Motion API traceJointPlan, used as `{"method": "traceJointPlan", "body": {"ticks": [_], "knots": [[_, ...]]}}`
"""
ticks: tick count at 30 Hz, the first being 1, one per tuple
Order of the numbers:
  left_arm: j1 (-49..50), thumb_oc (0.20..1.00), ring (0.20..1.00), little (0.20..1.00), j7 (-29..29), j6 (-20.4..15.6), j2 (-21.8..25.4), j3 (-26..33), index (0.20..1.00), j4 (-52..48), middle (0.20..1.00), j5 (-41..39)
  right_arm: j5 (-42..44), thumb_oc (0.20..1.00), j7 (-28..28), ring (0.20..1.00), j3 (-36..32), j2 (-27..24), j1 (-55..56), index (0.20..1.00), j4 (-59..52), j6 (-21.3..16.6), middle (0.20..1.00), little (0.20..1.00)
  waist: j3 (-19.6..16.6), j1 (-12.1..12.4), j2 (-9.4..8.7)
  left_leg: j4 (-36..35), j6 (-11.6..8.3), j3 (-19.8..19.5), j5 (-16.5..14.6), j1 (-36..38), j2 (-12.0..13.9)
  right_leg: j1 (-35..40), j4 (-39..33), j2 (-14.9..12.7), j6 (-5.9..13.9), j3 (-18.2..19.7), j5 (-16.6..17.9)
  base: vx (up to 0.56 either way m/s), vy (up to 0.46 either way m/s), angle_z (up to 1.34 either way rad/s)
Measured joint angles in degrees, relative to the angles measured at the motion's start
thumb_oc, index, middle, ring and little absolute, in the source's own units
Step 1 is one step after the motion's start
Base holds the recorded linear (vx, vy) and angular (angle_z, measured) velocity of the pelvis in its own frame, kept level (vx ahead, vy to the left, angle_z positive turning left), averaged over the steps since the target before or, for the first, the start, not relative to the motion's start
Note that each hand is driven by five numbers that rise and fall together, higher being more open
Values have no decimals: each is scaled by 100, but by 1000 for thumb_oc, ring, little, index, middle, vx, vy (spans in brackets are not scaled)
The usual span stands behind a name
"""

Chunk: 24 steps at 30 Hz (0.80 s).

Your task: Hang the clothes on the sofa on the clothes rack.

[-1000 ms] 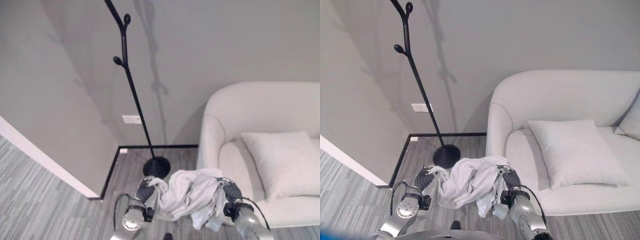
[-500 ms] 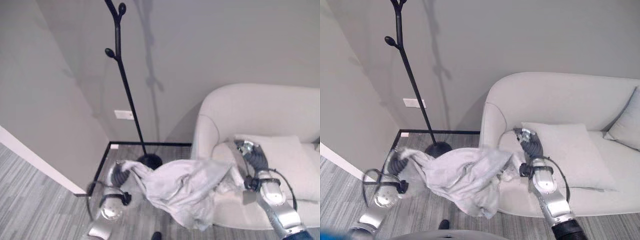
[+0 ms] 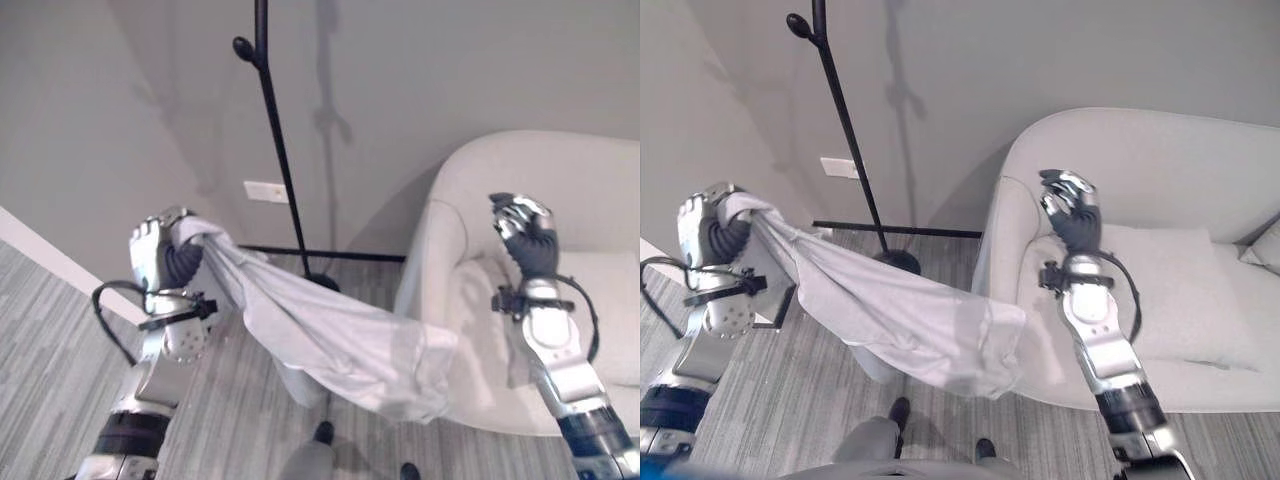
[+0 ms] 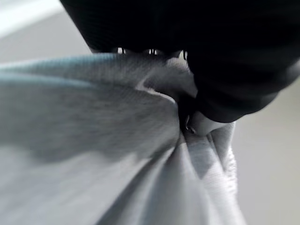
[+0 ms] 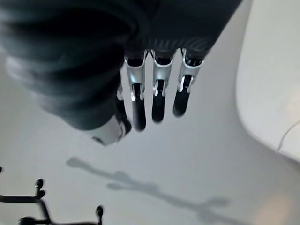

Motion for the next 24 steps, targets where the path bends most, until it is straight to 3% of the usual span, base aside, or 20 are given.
{"method": "traceJointPlan", "body": {"ticks": [1, 3, 4, 5, 6, 7, 8, 9, 10, 11, 12, 14, 15, 16, 18, 19, 24], "knots": [[-172, 200, 200, 200, -7, -7, 119, -122, 200, -83, 200, 81, -83, 1000, 69, 1000, -45, 12, 177, 1000, -110, -7, 1000, 1000, -7, -15, 46, 116, 144, 24, -79, -41, -102, 71, 50, -69, -12, 9, 29, -63, 466, 0], [-423, 200, 200, 200, -41, -89, 446, -189, 200, -280, 200, 209, -370, 1000, 75, 1000, 25, 129, 377, 1000, -82, 44, 1000, 1000, -8, -43, 60, 100, 216, 90, -43, 25, -213, -60, 307, -168, -17, -28, 26, -85, 472, -24], [-523, 200, 200, 200, -27, -160, 704, 110, 200, -711, 200, 211, -613, 1000, 84, 1000, 444, 277, 171, 1000, 345, 87, 1000, 1000, -18, -39, 83, -93, 313, 307, 16, 164, -297, -270, 496, -328, -5, -21, 83, -91, 502, -69], [-628, 200, 200, 200, 28, -234, 674, 208, 200, -800, 200, 211, -621, 1000, 99, 1000, 602, 308, 80, 1000, 562, 125, 1000, 1000, -31, -6, 118, -204, 379, 428, 53, 219, -344, -281, 518, -445, -4, -200, 35, -39, 475, -69], [-713, 200, 200, 200, 85, -243, 664, 245, 200, -893, 200, 205, -685, 1000, 147, 1000, 731, 308, 4, 1000, 759, 138, 1000, 1000, -41, 25, 165, -240, 497, 452, 102, 227, -443, -261, 511, -549, 140, -451, 294, -23, 422, -25], [-791, 200, 200, 200, 102, -250, 754, 262, 200, -1079, 200, 211, -765, 1000, 190, 1000, 900, 282, -62, 1000, 1012, 166, 1000, 1000, -57, 23, 224, -439, 634, 452, 198, 314, -515, -296, 562, -607, 99, -755, 349, -1, 380, -4], [-869, 200, 200, 200, 129, -267, 782, 291, 200, -1351, 200, 215, -926, 1000, 308, 1000, 1038, 233, -32, 1000, 1371, 197, 1000, 1000, -117, 45, 401, -874, 700, 383, 412, 538, -514, -355, 758, -419, 388, -898, 105, 7, 383, 21], [-907, 200, 200, 200, 146, -275, 787, 276, 200, -1460, 200, 216, -1006, 1000, 321, 1000, 1160, 192, -24, 1000, 1594, 207, 1000, 1000, -175, 56, 498, -1098, 631, 249, 515, 648, -474, -360, 960, -148, 484, -827, -150, 44, 287, 33], [-973, 200, 200, 200, 172, -344, 831, 296, 200, -1563, 200, 216, -1119, 1000, 378, 1000, 1329, 106, 45, 1000, 1788, 268, 1000, 1000, -277, 107, 570, -1329, 518, 226, 619, 787, -469, -349, 1160, 249, 399, -800, -446, 122, 279, 20], [-1031, 200, 200, 200, 182, -351, 921, 299, 200, -1582, 200, 217, -1132, 1000, 409, 1000, 1378, 113, 50, 1000, 1898, 257, 1000, 1000, -290, 211, 575, -1345, 535, 214, 629, 862, -500, -331, 1181, 382, 383, -807, -633, 88, 216, 17], [-1164, 200, 200, 200, 183, -363, 970, 281, 200, -1560, 200, 229, -1217, 1000, 446, 1000, 1427, 140, 85, 1000, 2089, 234, 1000, 1000, -351, 218, 577, -1340, 550, 109, 644, 932, -585, -263, 1146, 615, 220, -765, -826, 99, 231, 29], [-1433, 200, 200, 200, 192, -378, 1028, 207, 200, -1554, 200, 386, -1358, 1000, 468, 1000, 1595, 79, 170, 1000, 2261, 230, 1000, 1000, -402, 63, 557, -1329, 529, -108, 694, 997, -684, -230, 1235, 982, -106, -328, -1085, 9, 193, 68], [-1593, 200, 200, 200, 201, -368, 1026, 126, 200, -1523, 200, 428, -1460, 1000, 460, 1000, 1598, 78, 280, 1000, 2275, 196, 1000, 1000, -416, 15, 584, -1340, 512, -268, 730, 1045, -706, -242, 1306, 1173, -183, -31, -1139, -15, 102, 92], [-1876, 200, 200, 200, 197, -372, 1069, -43, 200, -1481, 200, 455, -1555, 1000, 472, 1000, 1607, 62, 411, 1000, 2275, 191, 1000, 1000, -436, -92, 572, -1381, 418, -459, 799, 1070, -726, -212, 1297, 1302, -267, 31, -1142, -1, 38, 78], [-2047, 200, 200, 200, 220, -380, 1176, -101, 200, -1478, 200, 580, -1653, 1000, 492, 1000, 1619, 38, 463, 1000, 2324, 191, 1000, 1000, -474, -193, 584, -1511, 322, -624, 867, 1153, -740, -148, 1139, 1286, -485, -74, -993, 42, 11, 60], [-2042, 200, 200, 200, 286, -406, 1192, -136, 200, -1462, 200, 621, -1735, 1000, 483, 1000, 1630, 49, 487, 1000, 2464, 180, 1000, 1000, -662, -260, 667, -1615, 315, -695, 869, 1158, -709, 35, 769, 1311, -543, -168, -811, 42, 41, 39], [-2034, 200, 200, 200, 417, -456, 1338, -169, 200, -1515, 200, 621, -1910, 1000, 279, 1000, 1787, 120, 444, 1000, 3046, 159, 1000, 1000, -992, -257, 797, -1660, 260, -690, 909, 1152, -602, 109, 464, 1332, -589, -237, -633, 22, 6, 6]]}}
